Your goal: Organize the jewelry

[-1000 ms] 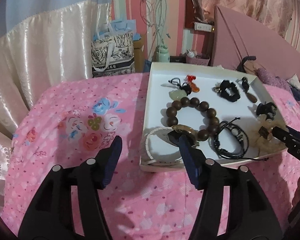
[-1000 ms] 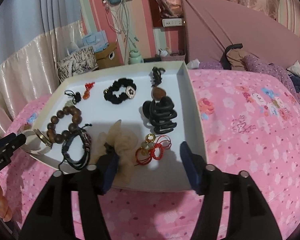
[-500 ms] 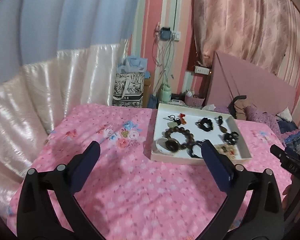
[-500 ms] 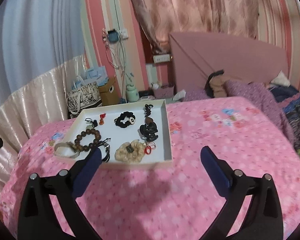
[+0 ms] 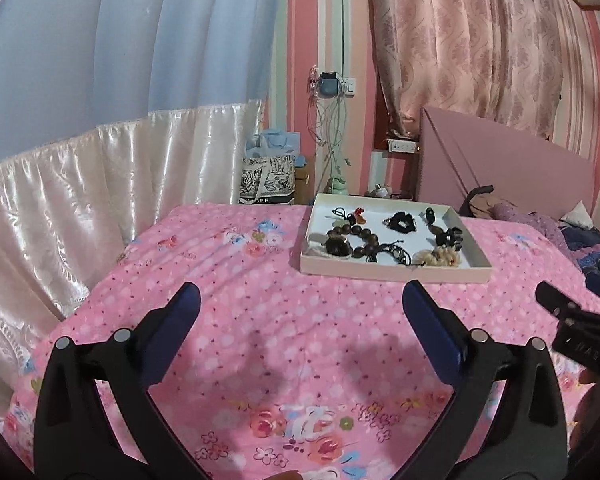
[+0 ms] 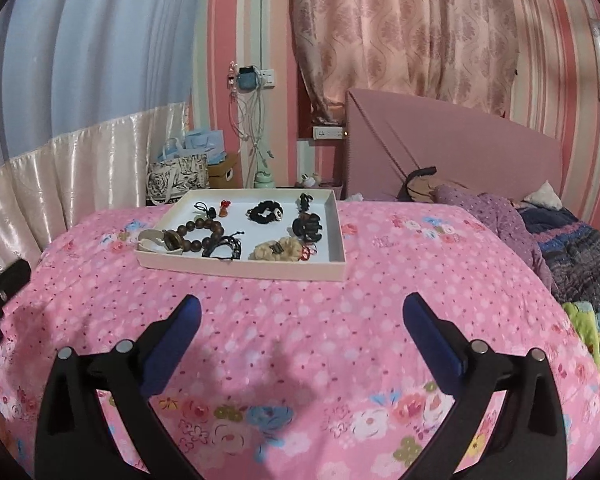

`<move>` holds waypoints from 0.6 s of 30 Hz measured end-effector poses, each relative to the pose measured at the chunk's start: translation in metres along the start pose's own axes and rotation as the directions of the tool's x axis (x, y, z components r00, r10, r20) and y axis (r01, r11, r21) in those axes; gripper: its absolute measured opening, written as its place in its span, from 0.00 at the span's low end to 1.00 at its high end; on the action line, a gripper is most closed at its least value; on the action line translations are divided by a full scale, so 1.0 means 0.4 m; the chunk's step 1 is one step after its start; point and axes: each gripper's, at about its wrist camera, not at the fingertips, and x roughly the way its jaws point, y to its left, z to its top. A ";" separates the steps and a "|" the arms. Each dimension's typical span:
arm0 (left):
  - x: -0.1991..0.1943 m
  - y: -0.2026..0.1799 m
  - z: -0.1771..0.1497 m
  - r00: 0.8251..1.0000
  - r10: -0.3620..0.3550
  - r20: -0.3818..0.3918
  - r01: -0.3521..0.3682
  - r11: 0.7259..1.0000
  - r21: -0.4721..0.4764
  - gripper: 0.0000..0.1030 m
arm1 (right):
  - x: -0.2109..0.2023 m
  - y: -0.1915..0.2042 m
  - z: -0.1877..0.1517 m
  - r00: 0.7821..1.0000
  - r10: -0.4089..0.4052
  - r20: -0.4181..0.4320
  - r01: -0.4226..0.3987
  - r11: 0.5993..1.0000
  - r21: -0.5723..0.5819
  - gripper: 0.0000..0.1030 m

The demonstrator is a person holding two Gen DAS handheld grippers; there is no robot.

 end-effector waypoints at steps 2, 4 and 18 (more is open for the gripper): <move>0.003 -0.001 -0.011 1.000 -0.011 -0.018 0.011 1.000 -0.001 0.97 | -0.003 0.000 -0.007 1.000 -0.003 -0.006 0.003 1.000 0.004 0.98; 0.005 -0.003 -0.016 0.999 -0.024 -0.024 0.024 1.000 0.002 0.97 | -0.005 -0.001 -0.015 1.000 -0.015 -0.002 0.015 1.000 0.012 0.98; 0.017 -0.036 -0.045 0.999 -0.006 -0.043 0.010 0.997 0.081 0.97 | -0.021 -0.014 -0.038 0.996 -0.086 0.038 0.086 0.996 0.011 0.98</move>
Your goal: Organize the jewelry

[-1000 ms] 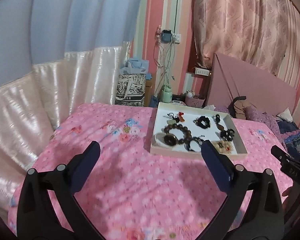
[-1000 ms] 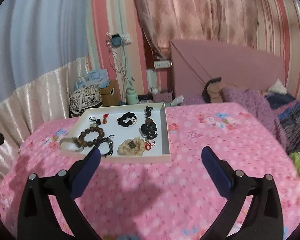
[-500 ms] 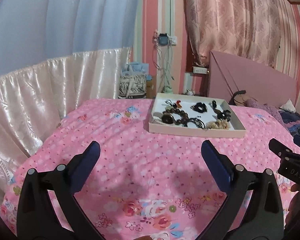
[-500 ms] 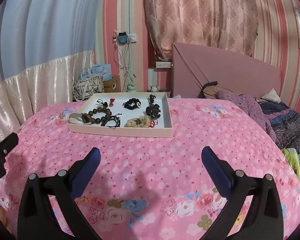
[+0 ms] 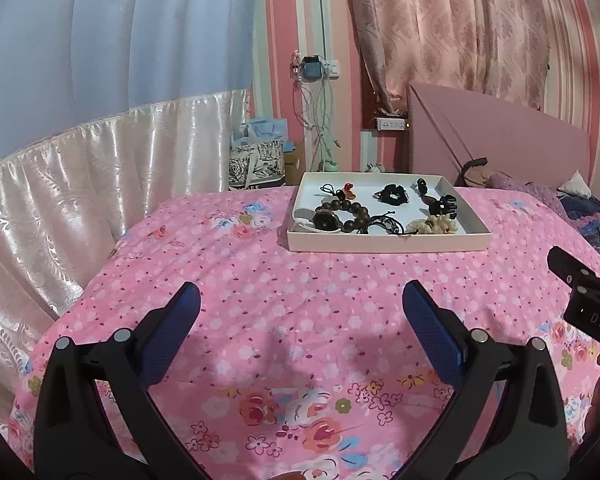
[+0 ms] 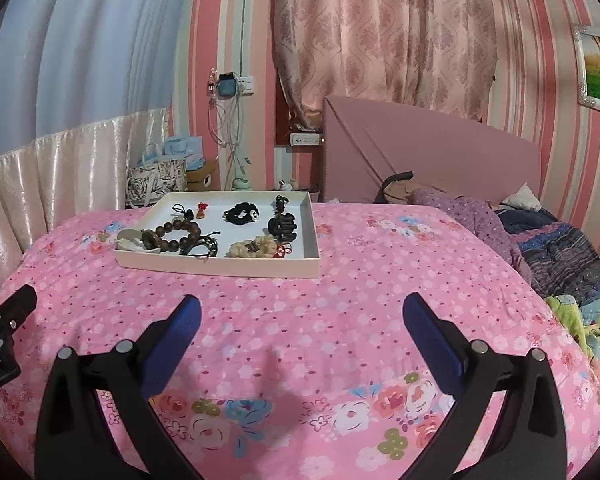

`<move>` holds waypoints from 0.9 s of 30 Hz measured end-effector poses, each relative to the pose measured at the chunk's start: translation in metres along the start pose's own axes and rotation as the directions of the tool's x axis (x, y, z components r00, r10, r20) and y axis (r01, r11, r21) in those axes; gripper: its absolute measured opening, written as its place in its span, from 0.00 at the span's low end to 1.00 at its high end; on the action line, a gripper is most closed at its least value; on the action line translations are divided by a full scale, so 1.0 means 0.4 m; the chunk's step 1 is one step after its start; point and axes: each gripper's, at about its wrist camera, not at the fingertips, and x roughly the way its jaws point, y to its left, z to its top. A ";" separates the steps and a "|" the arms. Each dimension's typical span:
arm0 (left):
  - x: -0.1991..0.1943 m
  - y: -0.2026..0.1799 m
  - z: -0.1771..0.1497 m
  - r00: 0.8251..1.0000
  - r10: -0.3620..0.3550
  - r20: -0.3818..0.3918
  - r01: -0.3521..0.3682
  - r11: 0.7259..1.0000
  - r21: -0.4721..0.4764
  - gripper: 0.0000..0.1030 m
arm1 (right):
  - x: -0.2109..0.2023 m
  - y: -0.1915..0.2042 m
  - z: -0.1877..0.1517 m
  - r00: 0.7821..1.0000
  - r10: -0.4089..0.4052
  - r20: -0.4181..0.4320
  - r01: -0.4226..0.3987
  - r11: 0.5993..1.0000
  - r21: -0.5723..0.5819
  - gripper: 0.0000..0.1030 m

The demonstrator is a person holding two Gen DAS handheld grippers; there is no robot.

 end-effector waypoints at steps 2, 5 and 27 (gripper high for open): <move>0.002 -0.001 -0.001 1.000 0.001 -0.003 -0.001 1.000 0.002 0.97 | 0.002 -0.004 0.001 1.000 0.003 -0.003 -0.003 1.000 0.005 0.98; 0.000 0.002 -0.001 1.000 0.000 -0.007 0.000 1.000 -0.005 0.97 | 0.003 -0.005 0.001 1.000 -0.007 0.002 0.007 1.000 0.003 0.98; 0.003 0.021 0.003 1.000 -0.003 -0.010 0.002 0.999 -0.038 0.97 | 0.009 -0.001 -0.006 1.000 -0.018 0.000 0.018 1.000 -0.008 0.98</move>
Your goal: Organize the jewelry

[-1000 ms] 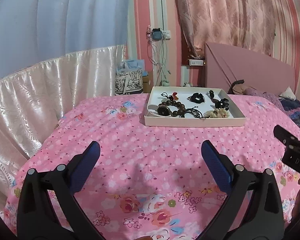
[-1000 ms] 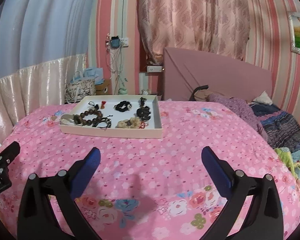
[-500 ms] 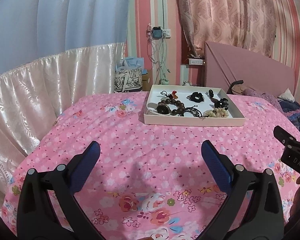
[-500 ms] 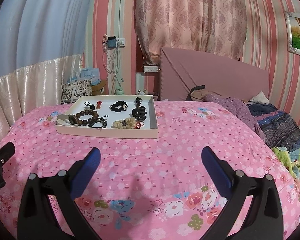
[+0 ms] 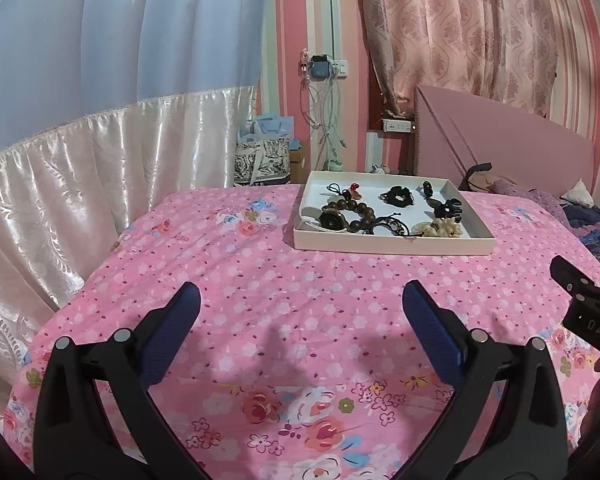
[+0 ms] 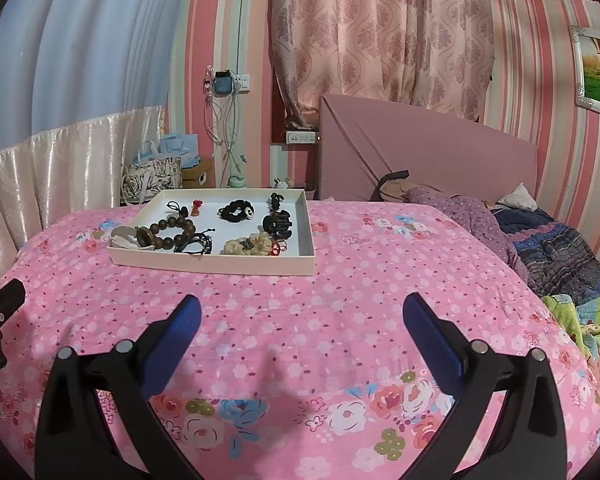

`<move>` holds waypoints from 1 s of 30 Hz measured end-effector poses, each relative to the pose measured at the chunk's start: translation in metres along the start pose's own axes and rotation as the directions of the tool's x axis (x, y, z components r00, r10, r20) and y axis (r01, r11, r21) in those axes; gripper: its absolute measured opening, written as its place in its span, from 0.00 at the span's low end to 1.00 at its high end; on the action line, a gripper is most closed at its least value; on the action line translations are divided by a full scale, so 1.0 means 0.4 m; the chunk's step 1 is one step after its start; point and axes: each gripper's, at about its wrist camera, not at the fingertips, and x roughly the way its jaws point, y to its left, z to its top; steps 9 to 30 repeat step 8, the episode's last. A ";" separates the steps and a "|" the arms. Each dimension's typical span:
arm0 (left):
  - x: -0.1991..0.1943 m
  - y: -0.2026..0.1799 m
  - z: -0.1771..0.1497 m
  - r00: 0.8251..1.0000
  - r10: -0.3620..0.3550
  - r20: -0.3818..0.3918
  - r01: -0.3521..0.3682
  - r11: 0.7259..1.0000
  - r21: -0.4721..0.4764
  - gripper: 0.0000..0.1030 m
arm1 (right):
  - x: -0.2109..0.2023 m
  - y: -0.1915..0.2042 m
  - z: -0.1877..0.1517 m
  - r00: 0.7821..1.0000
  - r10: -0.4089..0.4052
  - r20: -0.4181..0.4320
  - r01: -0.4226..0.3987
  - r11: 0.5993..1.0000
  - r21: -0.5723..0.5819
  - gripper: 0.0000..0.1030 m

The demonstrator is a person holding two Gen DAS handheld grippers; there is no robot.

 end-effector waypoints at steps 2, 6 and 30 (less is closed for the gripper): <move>0.003 0.002 0.000 1.000 -0.011 -0.009 0.011 1.000 -0.004 0.97 | 0.000 0.000 -0.001 1.000 -0.001 0.001 0.001 1.000 0.000 0.98; 0.010 0.003 0.000 1.000 -0.010 -0.026 0.010 1.000 -0.010 0.97 | 0.000 0.000 0.000 1.000 0.000 0.000 0.000 1.000 0.000 0.98; 0.011 0.003 0.000 1.000 -0.011 -0.029 0.010 1.000 -0.012 0.97 | 0.000 0.000 -0.001 1.000 -0.002 0.002 0.002 1.000 0.000 0.98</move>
